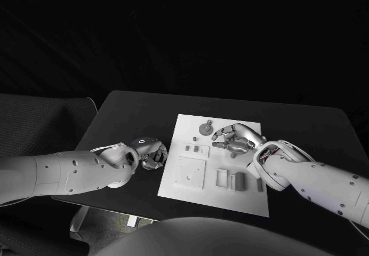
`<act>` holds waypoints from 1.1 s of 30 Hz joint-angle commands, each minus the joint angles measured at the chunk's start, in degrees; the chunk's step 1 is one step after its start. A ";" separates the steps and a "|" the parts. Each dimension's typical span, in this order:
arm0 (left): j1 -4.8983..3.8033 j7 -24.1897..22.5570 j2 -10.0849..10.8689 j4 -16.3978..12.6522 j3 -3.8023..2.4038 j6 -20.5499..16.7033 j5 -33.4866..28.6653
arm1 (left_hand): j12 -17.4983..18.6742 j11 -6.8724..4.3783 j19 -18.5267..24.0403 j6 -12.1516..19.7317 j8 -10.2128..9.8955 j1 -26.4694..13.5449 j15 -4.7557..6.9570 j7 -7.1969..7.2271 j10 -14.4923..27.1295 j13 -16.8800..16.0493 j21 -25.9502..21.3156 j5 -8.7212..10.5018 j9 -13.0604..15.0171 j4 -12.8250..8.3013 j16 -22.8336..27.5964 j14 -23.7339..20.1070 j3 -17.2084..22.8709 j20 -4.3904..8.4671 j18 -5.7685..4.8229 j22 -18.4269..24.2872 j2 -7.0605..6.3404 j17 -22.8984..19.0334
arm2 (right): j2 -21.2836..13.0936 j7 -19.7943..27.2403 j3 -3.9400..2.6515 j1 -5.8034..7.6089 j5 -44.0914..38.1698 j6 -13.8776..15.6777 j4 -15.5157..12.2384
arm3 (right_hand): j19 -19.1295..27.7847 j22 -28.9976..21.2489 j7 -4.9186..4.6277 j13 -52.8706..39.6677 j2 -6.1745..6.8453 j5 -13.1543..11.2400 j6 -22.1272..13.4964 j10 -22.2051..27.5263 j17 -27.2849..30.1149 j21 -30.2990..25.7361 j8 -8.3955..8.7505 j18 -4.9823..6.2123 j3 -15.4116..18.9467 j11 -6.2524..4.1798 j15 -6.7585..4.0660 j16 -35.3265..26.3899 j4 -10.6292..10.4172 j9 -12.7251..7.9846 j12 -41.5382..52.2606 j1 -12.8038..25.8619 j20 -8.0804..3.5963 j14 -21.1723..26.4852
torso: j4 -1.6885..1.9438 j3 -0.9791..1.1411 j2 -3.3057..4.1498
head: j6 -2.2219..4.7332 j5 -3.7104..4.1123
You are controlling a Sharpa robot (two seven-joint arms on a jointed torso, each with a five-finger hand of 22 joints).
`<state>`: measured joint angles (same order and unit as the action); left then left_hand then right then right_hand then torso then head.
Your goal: Assemble the parts on the task board
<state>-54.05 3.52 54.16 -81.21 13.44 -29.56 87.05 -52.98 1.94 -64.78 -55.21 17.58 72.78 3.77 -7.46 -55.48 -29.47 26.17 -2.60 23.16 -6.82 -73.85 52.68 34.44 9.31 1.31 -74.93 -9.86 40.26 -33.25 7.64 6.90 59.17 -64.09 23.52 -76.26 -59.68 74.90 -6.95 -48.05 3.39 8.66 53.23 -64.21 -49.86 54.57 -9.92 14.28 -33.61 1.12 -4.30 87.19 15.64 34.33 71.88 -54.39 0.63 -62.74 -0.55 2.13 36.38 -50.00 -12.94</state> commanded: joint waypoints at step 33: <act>-6.32 -4.24 0.16 -2.44 0.07 -2.55 -3.25 | -0.42 0.05 0.16 0.80 -0.15 -1.85 0.01 -0.64 0.60 -0.07 0.57 -0.35 0.09 1.84 0.11 -0.41 0.77 0.09 1.32 -1.26 -2.22 -0.27 | 2.30 -3.49 -0.02 0.01 19.84 -6.48 3.01 | -0.45 0.11 -1.12 0.09 -0.54 0.34 -0.87 -0.12 0.03 -0.37 -0.28 0.72 -0.29 0.44 -0.13 0.12 -0.23 -0.14 0.31 0.82 -0.05 -0.36 | -0.18 -0.04 0.00 | 1.73 0.65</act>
<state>-59.91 0.29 54.60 -83.10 13.54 -31.52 84.77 -53.20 1.94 -64.59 -54.42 17.45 71.26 3.66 -7.81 -55.08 -29.47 26.38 -2.59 23.19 -5.41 -73.84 52.59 35.26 9.11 1.31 -74.91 -11.90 40.06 -31.27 6.05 6.90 59.19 -51.94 20.65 -73.44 -59.68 74.95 -6.95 -48.05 2.92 8.65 53.23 -64.21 -49.86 54.57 -9.92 14.31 -33.77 1.12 -4.41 87.19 15.49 34.28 71.88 -53.92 0.64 -62.86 -0.70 2.13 36.38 -48.87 -12.57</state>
